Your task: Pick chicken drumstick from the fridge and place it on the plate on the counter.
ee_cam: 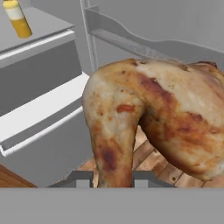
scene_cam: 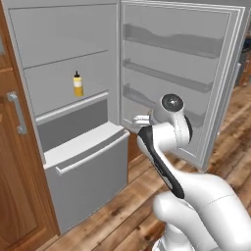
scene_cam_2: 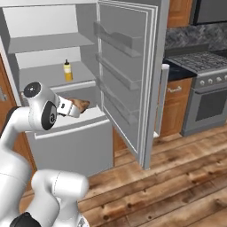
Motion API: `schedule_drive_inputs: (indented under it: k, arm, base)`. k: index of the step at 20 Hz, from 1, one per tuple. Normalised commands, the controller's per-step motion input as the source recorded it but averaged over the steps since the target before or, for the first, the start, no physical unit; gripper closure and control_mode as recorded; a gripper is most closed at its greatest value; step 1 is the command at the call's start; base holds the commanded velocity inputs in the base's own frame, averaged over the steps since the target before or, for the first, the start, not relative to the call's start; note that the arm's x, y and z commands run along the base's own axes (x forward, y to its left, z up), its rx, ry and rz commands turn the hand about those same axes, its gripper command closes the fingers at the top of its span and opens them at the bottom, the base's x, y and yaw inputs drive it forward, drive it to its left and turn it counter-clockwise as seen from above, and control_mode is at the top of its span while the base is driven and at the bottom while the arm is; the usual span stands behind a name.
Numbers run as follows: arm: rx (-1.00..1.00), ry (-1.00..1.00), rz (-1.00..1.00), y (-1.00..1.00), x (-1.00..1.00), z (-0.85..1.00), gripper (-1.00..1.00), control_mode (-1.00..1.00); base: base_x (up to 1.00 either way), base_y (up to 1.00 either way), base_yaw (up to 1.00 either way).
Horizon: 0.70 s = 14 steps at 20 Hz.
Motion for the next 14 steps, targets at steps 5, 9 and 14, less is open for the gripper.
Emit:
schedule_drive_inputs:
  k: [5, 9, 14]
  arm:
    - [0.0, 0.0, 0.0, 0.0, 0.0, 0.0, 1.0, 1.0]
    - [0.0, 0.0, 0.0, 0.0, 0.0, 0.0, 1.0, 1.0]
    - [0.0, 0.0, 0.0, 0.0, 0.0, 0.0, 1.0, 1.0]
  base:
    - [-0.32, 0.31, -0.29]
    - [-0.33, 0.23, -0.29]
    - [-0.37, 0.09, -0.28]
